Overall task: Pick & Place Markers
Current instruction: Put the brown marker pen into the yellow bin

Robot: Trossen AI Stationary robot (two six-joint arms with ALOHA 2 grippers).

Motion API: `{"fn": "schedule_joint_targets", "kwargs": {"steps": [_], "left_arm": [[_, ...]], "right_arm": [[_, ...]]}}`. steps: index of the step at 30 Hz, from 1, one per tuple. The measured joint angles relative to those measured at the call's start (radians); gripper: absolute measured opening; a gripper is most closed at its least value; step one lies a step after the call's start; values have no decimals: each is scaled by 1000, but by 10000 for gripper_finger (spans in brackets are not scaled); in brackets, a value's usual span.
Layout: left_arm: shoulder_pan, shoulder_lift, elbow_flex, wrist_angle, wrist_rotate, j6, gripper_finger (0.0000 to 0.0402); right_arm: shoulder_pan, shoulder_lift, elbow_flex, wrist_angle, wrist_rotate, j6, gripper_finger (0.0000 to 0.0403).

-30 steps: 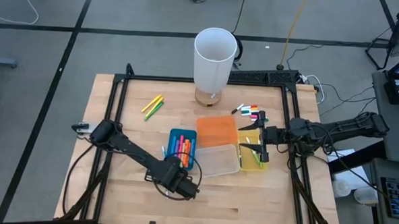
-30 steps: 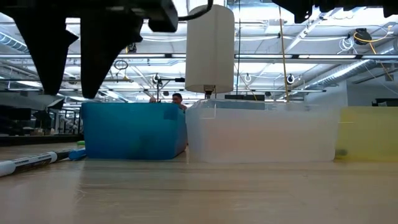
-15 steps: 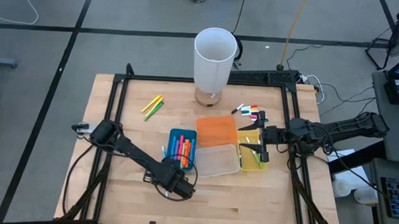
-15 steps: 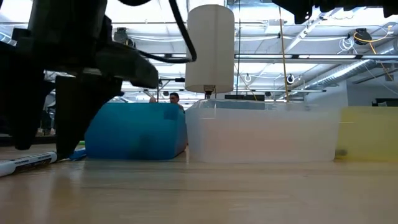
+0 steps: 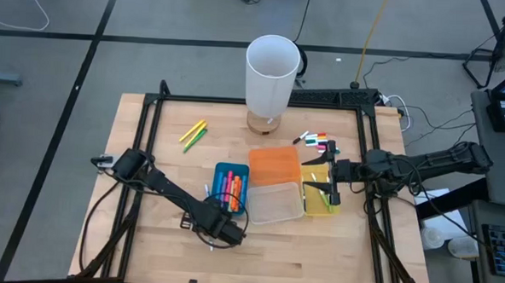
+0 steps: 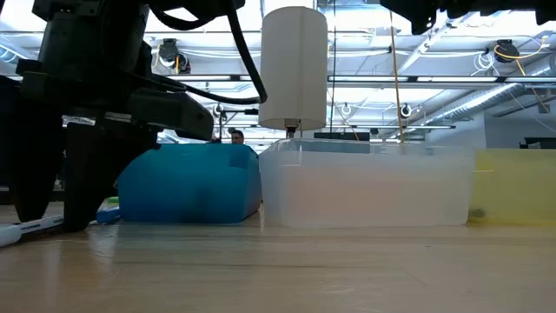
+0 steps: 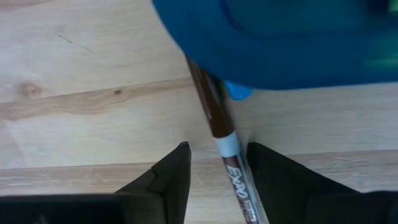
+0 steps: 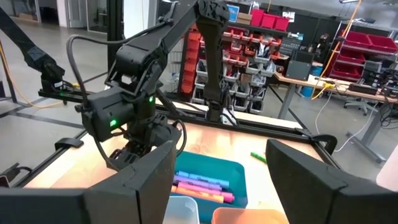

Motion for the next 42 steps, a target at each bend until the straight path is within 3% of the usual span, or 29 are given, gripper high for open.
{"fn": "schedule_joint_targets", "kwargs": {"steps": [16,26,32,36,39,42], "left_arm": [[-30,-5,-71,81,36,-57,34],[-107,-102,-88,-59,-108,-113,35],[-181,-232,-81,-116,-302,-164,30],[-226,-324,-79,-94,-599,-124,31],[-236,-361,-79,-52,-842,42,35],[-227,-386,-78,68,-1047,329,35]], "right_arm": [[0,0,0,-12,0,0,238],[0,0,0,-21,0,26,238],[0,0,0,-19,9,10,238],[-1,8,0,-12,58,-1,238],[-2,36,-1,5,53,1,238],[3,95,-1,70,50,23,238]]}}
